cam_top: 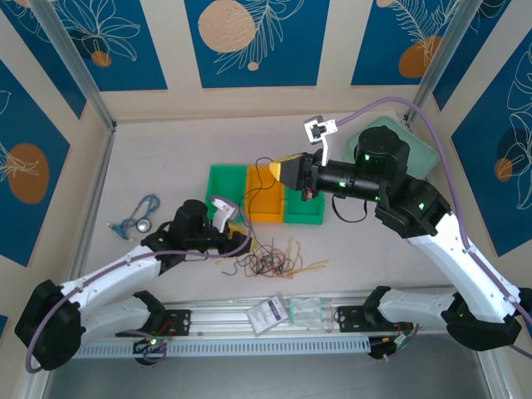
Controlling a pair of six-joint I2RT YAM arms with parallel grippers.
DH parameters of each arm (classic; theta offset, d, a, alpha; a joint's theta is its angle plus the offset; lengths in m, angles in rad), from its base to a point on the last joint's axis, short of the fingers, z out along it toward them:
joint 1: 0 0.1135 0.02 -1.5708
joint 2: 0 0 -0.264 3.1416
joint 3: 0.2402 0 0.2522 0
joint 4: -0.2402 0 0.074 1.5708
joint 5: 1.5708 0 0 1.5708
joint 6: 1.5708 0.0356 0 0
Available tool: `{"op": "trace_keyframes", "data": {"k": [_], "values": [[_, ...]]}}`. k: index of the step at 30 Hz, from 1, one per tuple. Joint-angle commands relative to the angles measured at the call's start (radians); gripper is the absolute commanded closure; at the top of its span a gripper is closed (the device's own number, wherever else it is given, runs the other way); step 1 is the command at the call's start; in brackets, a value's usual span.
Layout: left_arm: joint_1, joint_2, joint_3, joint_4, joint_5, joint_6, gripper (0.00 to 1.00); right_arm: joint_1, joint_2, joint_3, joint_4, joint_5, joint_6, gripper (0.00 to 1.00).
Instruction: Untangle the cables
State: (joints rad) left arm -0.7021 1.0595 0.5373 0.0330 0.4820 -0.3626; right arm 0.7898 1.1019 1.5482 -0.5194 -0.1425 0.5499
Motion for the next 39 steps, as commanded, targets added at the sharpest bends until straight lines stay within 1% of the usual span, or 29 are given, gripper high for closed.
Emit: {"op": "trace_keyframes", "data": {"k": [1, 9, 17, 22, 27, 33, 39], "values": [[-0.046, 0.047, 0.002, 0.072, -0.005, -0.010, 0.40, -0.010, -0.023, -0.007, 0.035, 0.000, -0.005, 1.00], [-0.105, 0.188, 0.015, 0.116, -0.034, -0.010, 0.40, -0.026, -0.042, 0.035, 0.051, -0.024, -0.005, 1.00], [-0.168, 0.332, 0.059, 0.148, -0.046, -0.004, 0.40, -0.074, -0.045, 0.097, 0.046, -0.064, 0.000, 1.00], [-0.198, 0.401, 0.073, 0.125, -0.089, 0.009, 0.41, -0.108, -0.062, 0.116, 0.055, -0.072, 0.004, 1.00], [-0.209, 0.465, 0.091, 0.096, -0.122, 0.028, 0.42, -0.132, -0.091, 0.115, 0.070, -0.076, 0.009, 1.00], [-0.209, 0.502, 0.084, 0.097, -0.142, 0.024, 0.44, -0.157, -0.128, 0.121, 0.056, -0.043, -0.006, 1.00], [-0.209, 0.522, 0.082, 0.102, -0.137, 0.023, 0.44, -0.170, -0.189, 0.131, 0.045, 0.046, -0.061, 1.00]]}}
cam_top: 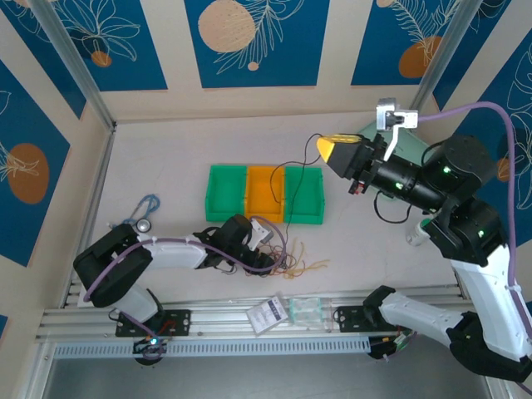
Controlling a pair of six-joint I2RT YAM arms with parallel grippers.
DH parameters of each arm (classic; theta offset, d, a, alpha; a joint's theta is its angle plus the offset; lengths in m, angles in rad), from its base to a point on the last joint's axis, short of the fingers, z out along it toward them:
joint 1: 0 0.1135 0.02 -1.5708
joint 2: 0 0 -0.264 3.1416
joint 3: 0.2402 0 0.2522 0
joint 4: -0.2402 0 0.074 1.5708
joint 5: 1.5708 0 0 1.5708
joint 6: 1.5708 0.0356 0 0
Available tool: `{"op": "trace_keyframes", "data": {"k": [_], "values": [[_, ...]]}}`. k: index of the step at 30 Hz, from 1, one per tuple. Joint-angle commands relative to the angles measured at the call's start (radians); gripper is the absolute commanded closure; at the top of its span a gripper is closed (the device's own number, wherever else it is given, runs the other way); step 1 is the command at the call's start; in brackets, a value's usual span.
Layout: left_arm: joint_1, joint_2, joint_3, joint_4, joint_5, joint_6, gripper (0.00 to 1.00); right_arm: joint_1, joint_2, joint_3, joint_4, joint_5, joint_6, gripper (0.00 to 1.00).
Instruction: Untangle the cables
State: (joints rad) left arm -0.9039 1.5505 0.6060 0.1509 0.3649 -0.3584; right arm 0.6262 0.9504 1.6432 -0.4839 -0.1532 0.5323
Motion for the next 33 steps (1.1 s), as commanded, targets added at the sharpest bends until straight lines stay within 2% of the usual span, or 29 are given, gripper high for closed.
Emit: {"op": "trace_keyframes", "data": {"k": [1, 10, 20, 26, 33], "values": [[-0.009, 0.035, 0.014, -0.016, -0.019, 0.019, 0.44, -0.008, -0.048, 0.040, 0.008, 0.082, -0.059, 1.00], [-0.007, 0.045, 0.011, -0.011, -0.021, 0.012, 0.44, -0.008, -0.141, 0.058, -0.007, 0.290, -0.189, 1.00], [-0.007, 0.031, 0.015, -0.010, -0.022, 0.006, 0.44, -0.008, -0.159, 0.034, -0.052, 0.406, -0.245, 1.00], [-0.007, -0.045, 0.039, -0.044, -0.004, 0.004, 0.43, -0.008, -0.157, 0.001, -0.094, 0.474, -0.265, 1.00], [-0.006, -0.193, 0.106, -0.173, -0.013, 0.030, 0.33, -0.007, -0.124, -0.047, -0.099, 0.507, -0.271, 1.00]]}}
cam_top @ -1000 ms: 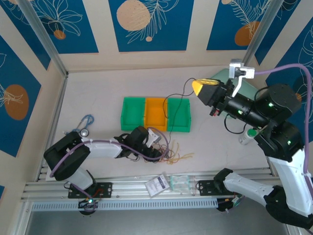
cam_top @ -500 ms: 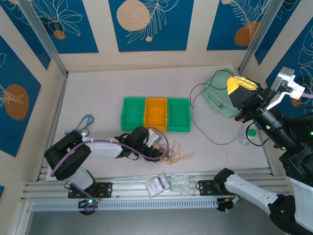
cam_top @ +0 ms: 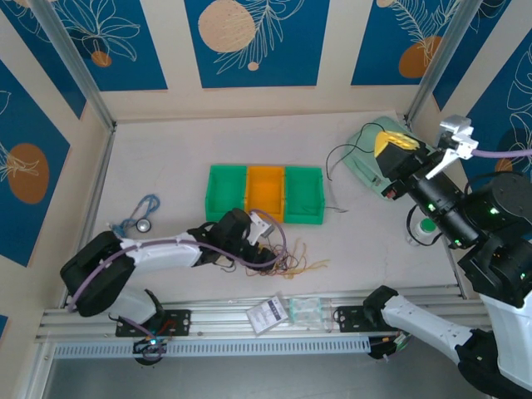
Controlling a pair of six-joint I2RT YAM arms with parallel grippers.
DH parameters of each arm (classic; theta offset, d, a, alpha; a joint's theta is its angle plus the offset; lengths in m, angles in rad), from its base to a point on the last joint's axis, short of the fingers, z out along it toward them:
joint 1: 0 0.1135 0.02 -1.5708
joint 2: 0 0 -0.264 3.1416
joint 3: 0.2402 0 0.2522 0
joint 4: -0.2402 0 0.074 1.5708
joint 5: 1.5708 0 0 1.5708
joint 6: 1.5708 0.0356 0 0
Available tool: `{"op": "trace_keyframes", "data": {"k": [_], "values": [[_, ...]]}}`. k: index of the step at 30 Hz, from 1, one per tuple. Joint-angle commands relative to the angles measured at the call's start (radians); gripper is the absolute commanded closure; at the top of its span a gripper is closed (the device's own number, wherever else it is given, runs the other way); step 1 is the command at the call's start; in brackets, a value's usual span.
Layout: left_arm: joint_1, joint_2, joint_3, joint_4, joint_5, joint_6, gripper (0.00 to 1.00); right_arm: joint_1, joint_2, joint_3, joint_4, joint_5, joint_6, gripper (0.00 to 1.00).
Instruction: Untangle the cables
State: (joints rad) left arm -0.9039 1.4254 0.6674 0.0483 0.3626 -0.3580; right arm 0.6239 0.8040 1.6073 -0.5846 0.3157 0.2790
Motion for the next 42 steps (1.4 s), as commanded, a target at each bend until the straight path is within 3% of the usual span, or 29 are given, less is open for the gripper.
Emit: {"op": "trace_keyframes", "data": {"k": [1, 8, 16, 28, 42], "values": [[-0.005, -0.093, 0.054, -0.092, -0.016, 0.032, 0.32, -0.006, 0.035, -0.012, 0.002, 0.026, -0.014, 1.00], [0.005, -0.219, 0.127, -0.274, -0.122, 0.039, 0.29, -0.031, 0.145, -0.010, 0.031, -0.052, -0.016, 1.00], [0.029, -0.329, 0.151, -0.407, -0.235, 0.038, 0.24, -0.205, 0.244, -0.017, 0.052, -0.285, 0.073, 1.00], [0.070, -0.383, 0.133, -0.426, -0.249, 0.030, 0.23, -0.418, 0.290, -0.075, 0.115, -0.503, 0.171, 1.00], [0.108, -0.440, 0.107, -0.449, -0.260, 0.022, 0.22, -0.470, 0.377, -0.160, 0.195, -0.588, 0.212, 1.00]]}}
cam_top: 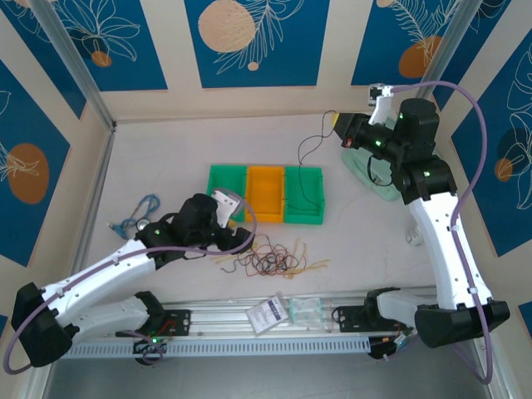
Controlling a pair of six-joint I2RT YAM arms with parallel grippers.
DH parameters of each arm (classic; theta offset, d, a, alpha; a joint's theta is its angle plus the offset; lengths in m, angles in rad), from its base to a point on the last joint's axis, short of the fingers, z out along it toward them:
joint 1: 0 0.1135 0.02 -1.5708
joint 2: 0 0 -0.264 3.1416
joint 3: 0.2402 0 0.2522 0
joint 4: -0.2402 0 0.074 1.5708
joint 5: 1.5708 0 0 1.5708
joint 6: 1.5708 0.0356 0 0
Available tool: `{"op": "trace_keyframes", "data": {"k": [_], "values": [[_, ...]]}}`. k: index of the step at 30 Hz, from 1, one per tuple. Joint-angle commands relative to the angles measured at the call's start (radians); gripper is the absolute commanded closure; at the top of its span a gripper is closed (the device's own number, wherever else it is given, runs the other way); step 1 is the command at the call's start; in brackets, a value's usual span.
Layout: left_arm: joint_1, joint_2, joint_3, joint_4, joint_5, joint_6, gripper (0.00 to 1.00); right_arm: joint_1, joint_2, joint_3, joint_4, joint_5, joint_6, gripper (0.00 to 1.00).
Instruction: Untangle the cables
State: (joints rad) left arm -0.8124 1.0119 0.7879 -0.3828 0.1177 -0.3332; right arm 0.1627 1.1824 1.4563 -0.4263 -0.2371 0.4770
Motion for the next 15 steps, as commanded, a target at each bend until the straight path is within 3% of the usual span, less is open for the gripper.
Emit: {"op": "trace_keyframes", "data": {"k": [1, 15], "values": [[0.020, -0.029, -0.016, -0.020, -0.014, -0.003, 0.22, -0.012, 0.003, -0.011, 0.038, -0.037, 0.014, 1.00], [0.050, -0.045, -0.053, 0.015, 0.004, -0.008, 0.23, -0.020, 0.062, -0.041, 0.022, -0.038, -0.005, 1.00]]}}
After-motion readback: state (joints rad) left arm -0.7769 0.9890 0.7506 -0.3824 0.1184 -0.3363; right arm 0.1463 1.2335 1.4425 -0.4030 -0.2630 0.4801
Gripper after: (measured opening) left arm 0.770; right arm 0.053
